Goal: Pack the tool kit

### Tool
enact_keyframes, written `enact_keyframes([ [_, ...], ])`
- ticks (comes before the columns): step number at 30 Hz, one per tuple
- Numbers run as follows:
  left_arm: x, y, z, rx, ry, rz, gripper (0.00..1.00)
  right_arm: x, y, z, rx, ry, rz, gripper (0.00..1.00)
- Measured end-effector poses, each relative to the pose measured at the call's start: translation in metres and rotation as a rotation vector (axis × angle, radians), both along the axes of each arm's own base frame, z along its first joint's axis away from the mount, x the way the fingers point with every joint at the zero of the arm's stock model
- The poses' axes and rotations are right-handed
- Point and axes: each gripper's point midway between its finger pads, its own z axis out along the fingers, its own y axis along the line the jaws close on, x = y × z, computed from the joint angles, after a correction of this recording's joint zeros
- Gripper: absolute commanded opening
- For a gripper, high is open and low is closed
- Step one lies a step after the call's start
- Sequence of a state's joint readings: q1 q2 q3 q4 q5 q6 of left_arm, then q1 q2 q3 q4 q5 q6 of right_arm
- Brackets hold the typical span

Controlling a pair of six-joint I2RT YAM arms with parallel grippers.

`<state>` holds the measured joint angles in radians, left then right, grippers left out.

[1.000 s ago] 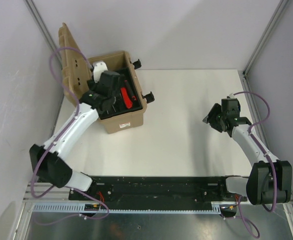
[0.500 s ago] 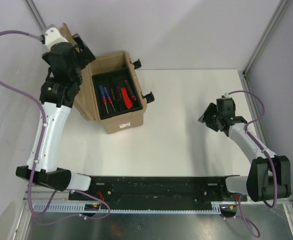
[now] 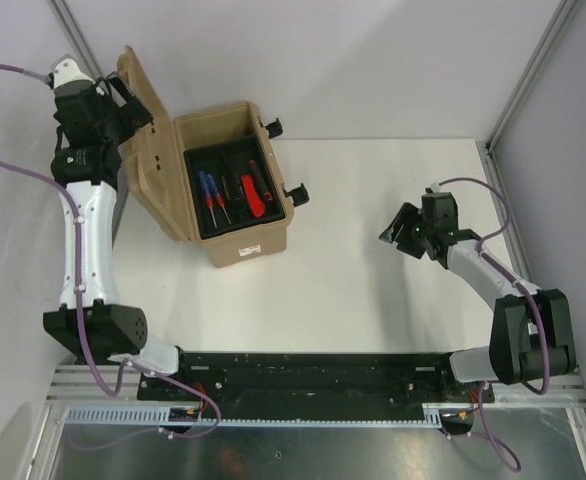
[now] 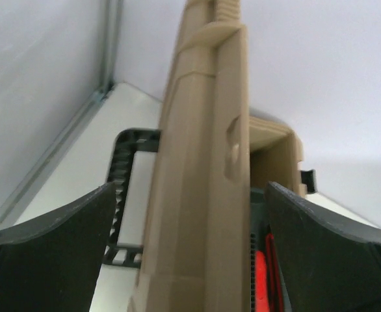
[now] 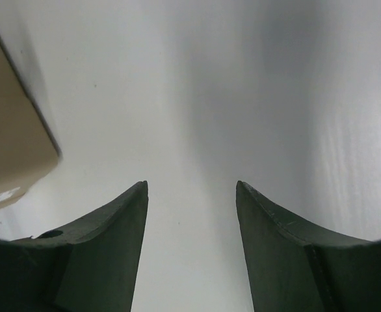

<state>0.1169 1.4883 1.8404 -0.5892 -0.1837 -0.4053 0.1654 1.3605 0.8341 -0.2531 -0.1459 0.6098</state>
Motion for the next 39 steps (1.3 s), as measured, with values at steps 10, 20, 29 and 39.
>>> enact_keyframes([
  [10, 0.027, -0.026, -0.005, 0.014, 0.0, -0.243, 0.74, -0.001, 0.021, -0.019, 0.019, 0.043, 0.064, 0.61],
  [20, 0.023, -0.027, -0.004, 0.122, 0.0, -0.313, 0.37, 0.005, 0.034, -0.014, 0.044, 0.022, 0.106, 0.6],
  [29, 0.016, -0.027, 0.0, 0.152, -0.034, -0.313, 0.25, 0.029, 0.119, 0.04, 0.185, -0.151, 0.373, 0.62],
  [39, 0.008, -0.028, 0.001, 0.166, -0.059, -0.317, 0.23, 0.055, 0.197, 0.117, 0.325, -0.398, 0.581, 0.59],
])
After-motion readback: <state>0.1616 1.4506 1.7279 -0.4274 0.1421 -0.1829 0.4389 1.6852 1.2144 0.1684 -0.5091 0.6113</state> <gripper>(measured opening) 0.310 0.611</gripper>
